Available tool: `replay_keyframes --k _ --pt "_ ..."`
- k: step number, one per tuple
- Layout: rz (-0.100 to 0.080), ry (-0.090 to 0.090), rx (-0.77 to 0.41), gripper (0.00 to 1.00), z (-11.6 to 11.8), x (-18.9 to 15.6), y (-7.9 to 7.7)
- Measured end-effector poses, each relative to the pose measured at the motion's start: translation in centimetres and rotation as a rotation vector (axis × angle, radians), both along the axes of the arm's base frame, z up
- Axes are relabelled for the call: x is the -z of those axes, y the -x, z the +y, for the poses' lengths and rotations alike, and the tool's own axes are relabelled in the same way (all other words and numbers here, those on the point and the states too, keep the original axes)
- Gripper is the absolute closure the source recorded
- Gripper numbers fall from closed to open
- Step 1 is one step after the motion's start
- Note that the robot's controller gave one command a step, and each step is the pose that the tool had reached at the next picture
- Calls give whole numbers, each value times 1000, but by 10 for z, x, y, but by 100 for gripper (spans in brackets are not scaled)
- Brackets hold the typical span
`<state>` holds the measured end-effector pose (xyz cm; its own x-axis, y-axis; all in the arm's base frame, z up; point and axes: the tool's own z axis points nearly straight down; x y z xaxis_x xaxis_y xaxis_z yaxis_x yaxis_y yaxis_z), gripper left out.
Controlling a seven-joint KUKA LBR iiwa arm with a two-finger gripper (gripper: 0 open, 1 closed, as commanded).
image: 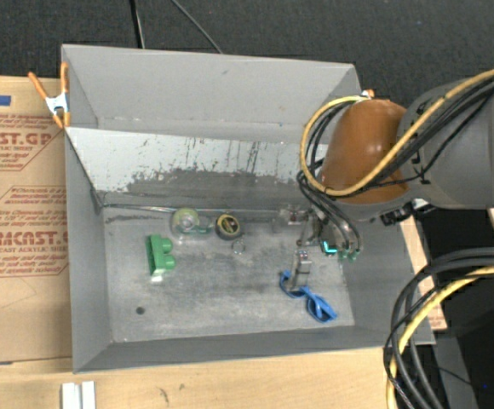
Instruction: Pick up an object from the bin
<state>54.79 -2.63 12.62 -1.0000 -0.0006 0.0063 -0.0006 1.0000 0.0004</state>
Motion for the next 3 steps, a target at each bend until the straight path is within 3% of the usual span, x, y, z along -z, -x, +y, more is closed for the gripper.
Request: replay_keyframes --k 1,2,3 --pt "-7 -1 -309 0 -15 -42 61" --pt "-2 -3 -290 0 -34 55 30" --pt "-6 -2 -291 100 -34 51 29"
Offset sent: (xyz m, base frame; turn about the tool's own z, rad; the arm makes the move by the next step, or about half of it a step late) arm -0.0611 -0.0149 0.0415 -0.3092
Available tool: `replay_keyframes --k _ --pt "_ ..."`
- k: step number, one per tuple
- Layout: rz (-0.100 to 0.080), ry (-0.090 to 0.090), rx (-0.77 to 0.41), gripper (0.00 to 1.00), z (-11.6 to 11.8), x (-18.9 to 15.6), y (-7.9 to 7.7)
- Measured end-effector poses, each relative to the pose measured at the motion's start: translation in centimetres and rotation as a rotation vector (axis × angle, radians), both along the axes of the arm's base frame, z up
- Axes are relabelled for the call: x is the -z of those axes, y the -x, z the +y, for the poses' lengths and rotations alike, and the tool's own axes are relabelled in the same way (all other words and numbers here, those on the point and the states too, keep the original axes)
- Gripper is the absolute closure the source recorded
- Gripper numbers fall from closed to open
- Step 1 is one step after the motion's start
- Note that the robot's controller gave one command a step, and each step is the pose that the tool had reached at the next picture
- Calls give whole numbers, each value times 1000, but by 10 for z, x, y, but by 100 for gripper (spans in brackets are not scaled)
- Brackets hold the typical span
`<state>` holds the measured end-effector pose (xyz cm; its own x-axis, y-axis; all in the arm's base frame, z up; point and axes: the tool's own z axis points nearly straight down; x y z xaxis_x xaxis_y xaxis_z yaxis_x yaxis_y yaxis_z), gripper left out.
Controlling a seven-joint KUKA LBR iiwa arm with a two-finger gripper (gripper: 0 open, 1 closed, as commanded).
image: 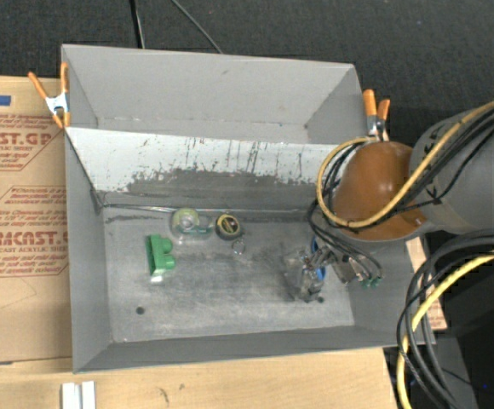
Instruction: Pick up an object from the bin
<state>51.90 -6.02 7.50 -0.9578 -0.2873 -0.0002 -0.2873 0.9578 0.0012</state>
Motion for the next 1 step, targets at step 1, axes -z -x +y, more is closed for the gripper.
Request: replay_keyframes --k 1 --pt "0 0 0 0 0 0 0"
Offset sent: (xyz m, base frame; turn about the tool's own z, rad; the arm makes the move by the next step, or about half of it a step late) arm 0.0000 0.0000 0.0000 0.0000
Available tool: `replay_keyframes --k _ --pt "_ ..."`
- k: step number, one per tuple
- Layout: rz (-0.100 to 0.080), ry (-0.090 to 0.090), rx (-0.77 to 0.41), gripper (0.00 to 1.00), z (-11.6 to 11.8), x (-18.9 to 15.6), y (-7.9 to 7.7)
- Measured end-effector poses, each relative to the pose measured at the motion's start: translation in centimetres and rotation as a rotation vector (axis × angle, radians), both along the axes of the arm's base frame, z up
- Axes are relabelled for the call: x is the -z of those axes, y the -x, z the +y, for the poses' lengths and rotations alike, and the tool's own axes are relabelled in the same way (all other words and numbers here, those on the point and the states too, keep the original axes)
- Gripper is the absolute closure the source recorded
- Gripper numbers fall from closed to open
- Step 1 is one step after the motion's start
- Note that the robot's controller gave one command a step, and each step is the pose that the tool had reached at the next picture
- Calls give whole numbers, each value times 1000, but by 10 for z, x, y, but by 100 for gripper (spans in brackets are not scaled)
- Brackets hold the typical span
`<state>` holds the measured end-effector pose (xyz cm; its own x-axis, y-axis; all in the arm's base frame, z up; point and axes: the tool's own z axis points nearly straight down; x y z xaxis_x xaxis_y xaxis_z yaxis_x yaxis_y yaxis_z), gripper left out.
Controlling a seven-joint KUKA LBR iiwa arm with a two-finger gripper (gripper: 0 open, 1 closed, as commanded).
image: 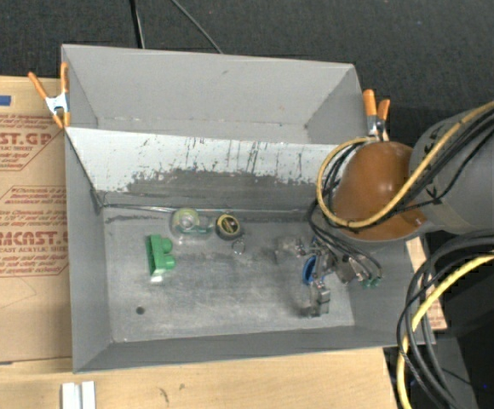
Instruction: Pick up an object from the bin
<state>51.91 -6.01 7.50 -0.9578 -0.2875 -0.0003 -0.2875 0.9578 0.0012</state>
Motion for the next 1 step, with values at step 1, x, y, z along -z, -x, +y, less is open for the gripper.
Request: replay_keyframes --k 1 --pt "-2 -1 -73 0 -94 5 -34"
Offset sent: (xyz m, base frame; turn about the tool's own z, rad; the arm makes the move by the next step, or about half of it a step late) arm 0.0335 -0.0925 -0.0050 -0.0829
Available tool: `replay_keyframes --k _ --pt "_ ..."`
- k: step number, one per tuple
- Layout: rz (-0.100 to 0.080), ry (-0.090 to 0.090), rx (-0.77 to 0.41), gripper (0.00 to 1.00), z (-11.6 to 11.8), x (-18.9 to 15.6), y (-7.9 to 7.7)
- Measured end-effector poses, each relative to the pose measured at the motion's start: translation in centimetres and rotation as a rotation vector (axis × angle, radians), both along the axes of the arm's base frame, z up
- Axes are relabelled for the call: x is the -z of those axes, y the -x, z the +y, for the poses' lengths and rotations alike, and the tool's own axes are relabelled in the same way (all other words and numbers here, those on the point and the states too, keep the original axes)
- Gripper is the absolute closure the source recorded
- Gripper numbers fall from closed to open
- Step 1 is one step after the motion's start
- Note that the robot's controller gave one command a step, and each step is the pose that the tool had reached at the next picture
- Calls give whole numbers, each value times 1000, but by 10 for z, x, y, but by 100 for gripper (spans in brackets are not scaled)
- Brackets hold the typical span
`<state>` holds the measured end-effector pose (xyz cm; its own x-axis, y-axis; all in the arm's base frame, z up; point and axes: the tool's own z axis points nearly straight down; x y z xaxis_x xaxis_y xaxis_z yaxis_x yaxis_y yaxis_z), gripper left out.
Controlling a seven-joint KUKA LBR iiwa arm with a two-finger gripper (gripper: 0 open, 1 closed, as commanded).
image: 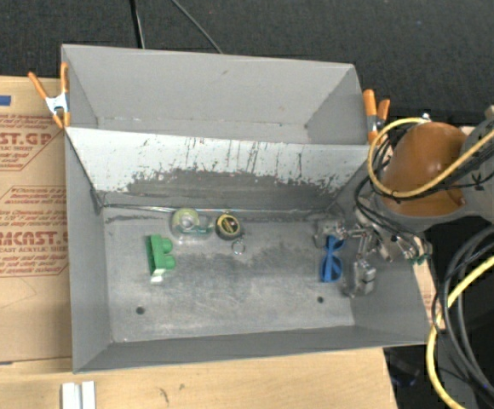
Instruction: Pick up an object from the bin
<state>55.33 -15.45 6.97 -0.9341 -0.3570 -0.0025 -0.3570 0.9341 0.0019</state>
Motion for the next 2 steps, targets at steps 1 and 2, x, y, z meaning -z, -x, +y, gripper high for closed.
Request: replay_keyframes --k 1,2 --pt "-1 0 -9 100 4 0 0" --pt "-10 4 67 100 17 -148 -3"
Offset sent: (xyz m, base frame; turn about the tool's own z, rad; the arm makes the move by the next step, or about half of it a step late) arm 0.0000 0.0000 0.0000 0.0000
